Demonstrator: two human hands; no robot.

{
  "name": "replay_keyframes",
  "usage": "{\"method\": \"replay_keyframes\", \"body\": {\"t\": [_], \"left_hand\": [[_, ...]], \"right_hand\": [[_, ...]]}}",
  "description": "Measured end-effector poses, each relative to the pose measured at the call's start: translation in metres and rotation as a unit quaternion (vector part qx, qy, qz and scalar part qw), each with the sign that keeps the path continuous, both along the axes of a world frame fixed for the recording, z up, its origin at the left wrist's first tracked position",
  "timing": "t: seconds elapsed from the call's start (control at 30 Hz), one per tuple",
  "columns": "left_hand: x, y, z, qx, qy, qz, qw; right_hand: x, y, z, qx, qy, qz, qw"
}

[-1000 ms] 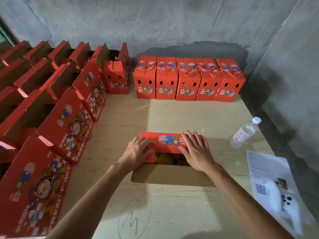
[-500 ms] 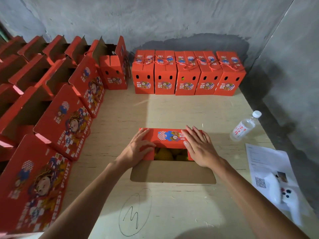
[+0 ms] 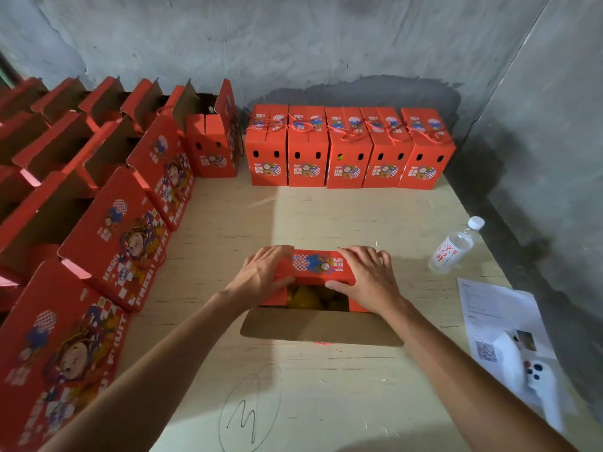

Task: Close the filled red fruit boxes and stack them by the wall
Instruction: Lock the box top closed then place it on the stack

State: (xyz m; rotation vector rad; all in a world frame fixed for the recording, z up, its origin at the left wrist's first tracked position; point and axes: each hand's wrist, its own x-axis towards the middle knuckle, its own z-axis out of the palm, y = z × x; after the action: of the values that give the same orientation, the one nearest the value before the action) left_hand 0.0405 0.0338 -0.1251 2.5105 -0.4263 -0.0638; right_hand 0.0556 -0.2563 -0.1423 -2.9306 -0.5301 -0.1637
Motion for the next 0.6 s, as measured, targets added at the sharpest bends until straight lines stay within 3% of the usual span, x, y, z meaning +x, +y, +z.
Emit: {"method": "replay_keyframes", "body": {"t": [0.1,0.23,0.37,0.5,0.6], "left_hand": [[0.01,0.002,-0.002,-0.047,0.073,0.043,0.995],[0.02,0.01,-0.002,0.07,0.093,0.03,0.993],[0.019,0.01,0.0,0.173,0.045,-0.014,0.984],[0.016,0.009,-0.003,0.17,0.024,-0.009,0.985],[0.01,0.009,-0.007,0.108,0.028,0.024,0.993]], "right_hand": [[0.0,0.002,-0.002,-0.001,-0.021,-0.006,1.0],[0.004,0.002,-0.002,-0.004,-0.034,0.001,0.999],[0.006,0.002,-0.003,0.008,-0.04,0.014,0.999],[0.005,0.001,-0.004,0.02,-0.06,0.01,0.998],[0.002,0.0,-0.001,0.04,-0.05,0.011,0.998]]}}
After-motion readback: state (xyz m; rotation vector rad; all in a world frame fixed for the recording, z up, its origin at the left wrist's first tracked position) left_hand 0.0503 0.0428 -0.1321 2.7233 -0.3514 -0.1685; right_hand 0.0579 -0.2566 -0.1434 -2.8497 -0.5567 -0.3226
